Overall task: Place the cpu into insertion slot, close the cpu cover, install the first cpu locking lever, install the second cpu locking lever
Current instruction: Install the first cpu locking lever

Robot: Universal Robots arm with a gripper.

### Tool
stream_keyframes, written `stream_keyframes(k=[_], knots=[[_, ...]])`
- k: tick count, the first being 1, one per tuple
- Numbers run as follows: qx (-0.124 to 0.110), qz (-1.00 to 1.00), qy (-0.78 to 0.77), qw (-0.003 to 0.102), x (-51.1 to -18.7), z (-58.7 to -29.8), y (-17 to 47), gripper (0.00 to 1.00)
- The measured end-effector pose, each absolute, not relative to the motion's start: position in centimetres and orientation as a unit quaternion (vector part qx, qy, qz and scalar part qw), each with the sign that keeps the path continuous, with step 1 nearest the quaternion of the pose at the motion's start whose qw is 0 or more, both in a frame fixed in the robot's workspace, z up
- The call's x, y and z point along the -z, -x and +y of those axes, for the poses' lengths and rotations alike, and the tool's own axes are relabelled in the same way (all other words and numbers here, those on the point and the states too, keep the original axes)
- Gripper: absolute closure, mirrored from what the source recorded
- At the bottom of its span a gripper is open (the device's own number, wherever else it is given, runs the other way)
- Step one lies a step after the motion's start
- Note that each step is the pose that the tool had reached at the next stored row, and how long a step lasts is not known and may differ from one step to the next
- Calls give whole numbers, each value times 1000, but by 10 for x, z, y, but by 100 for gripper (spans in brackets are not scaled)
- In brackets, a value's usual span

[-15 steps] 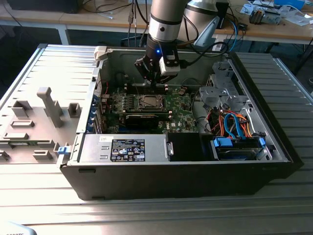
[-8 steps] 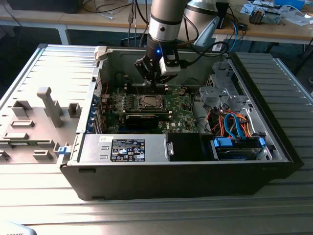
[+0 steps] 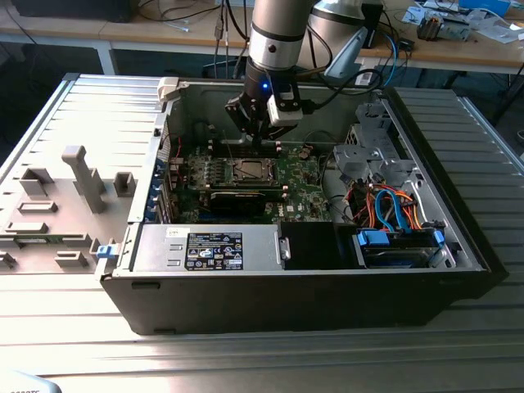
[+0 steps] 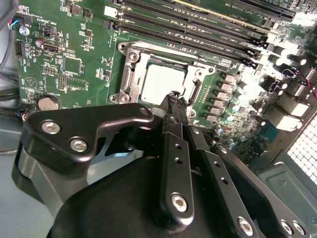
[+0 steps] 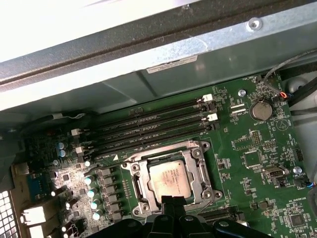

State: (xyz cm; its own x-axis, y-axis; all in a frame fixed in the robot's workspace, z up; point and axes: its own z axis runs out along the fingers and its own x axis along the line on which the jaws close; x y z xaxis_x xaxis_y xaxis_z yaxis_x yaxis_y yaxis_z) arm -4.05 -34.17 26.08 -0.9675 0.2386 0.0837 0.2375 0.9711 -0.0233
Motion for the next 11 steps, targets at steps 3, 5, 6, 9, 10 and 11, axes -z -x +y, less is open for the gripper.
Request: stream_keyframes(k=[3,5,6,9,10,11], knots=[[-7,-992,117,43,-261,-342,41,89],[-7,-992,115,43,-261,-342,41,89],[-7,-993,114,43,-261,-342,41,89],[-7,-993,112,43,-261,-342,41,89],[-7,-993,111,43,-261,-342,41,89],[-7,-993,110,43,-261,-342,41,89]])
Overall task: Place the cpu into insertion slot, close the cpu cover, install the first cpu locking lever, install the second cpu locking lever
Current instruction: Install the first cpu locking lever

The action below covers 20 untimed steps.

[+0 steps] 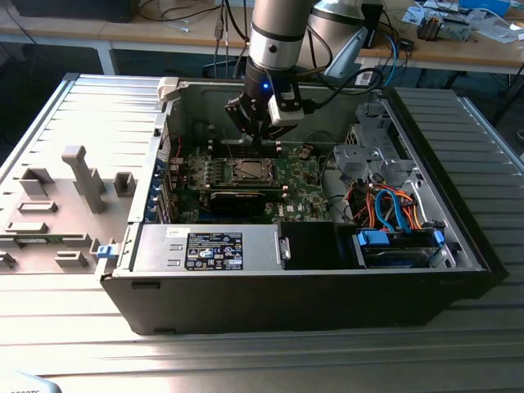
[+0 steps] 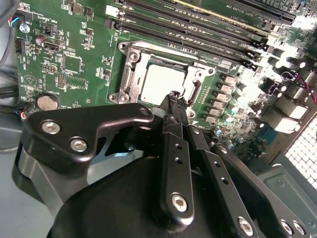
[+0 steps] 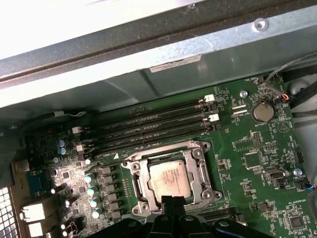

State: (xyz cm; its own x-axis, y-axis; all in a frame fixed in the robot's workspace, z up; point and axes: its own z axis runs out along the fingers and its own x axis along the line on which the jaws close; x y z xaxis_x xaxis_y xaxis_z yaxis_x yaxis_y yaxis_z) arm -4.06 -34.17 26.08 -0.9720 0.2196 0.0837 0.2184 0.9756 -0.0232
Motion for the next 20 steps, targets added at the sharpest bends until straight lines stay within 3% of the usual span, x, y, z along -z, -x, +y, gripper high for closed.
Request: stream_keyframes(k=[20], knots=[[-8,-994,97,43,-261,-342,41,89]])
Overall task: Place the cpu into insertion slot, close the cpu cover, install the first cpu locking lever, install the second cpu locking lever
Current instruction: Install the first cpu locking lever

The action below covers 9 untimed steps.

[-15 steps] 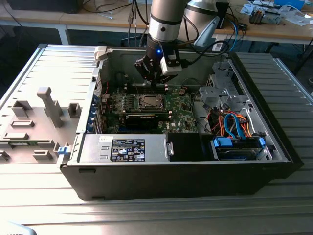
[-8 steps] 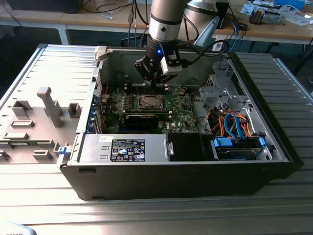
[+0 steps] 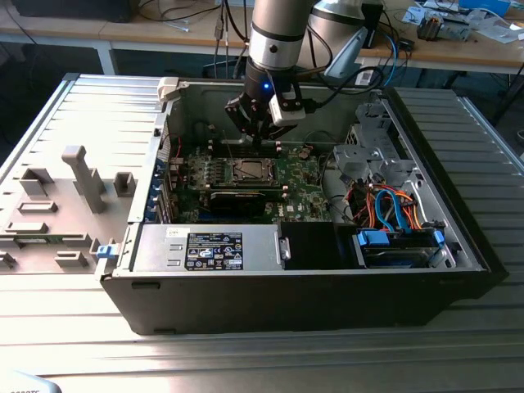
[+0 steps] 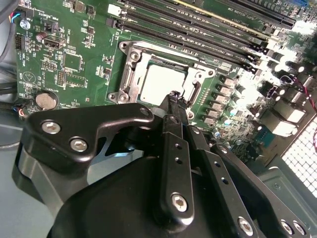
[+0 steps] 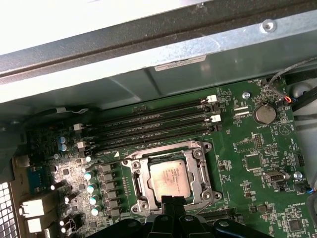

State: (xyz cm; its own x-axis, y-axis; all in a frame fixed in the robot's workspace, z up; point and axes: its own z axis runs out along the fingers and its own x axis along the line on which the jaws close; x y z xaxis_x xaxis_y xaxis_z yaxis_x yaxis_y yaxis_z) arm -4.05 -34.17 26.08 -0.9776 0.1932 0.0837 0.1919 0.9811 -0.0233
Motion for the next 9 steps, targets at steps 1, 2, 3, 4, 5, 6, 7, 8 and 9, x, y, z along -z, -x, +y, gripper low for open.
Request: stream_keyframes(k=[1,2,3,4,5,6,7,8,9], knots=[[-8,-994,97,43,-261,-342,41,89],[-8,-994,96,43,-261,-342,41,89],[-8,-994,96,43,-261,-342,41,89],[-8,-994,96,43,-261,-342,41,89],[-8,-994,96,43,-261,-342,41,89],[-8,-995,95,43,-261,-342,41,89],[-8,-995,95,43,-261,-342,41,89],[-8,-995,95,43,-261,-342,41,89],[-8,-995,94,43,-261,-342,41,89]])
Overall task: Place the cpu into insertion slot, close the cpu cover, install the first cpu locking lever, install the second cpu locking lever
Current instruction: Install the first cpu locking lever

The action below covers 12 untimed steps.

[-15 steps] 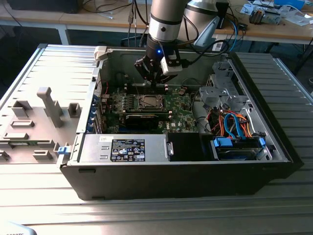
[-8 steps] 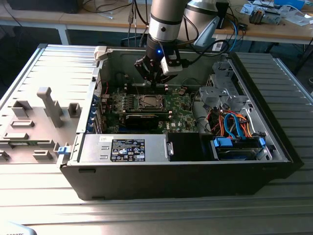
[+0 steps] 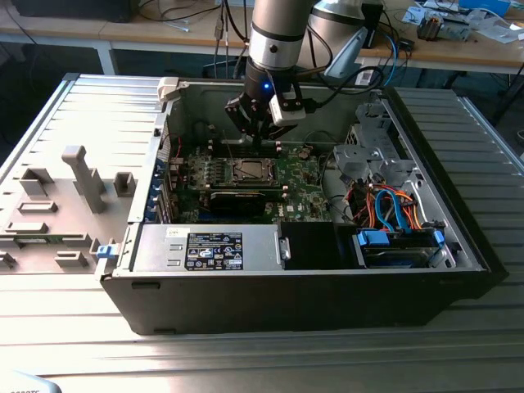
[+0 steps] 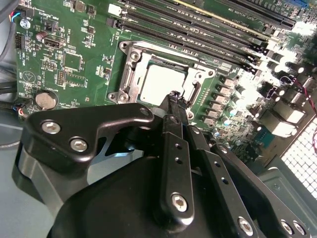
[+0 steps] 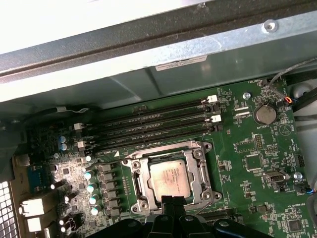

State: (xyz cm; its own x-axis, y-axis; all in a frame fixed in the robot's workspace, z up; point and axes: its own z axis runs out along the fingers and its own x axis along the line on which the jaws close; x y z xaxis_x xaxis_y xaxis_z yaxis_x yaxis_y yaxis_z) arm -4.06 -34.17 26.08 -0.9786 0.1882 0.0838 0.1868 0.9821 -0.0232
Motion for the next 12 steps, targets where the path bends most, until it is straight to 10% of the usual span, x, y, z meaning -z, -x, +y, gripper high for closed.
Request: stream_keyframes(k=[12], knots=[[-8,-995,91,43,-261,-342,41,89]])
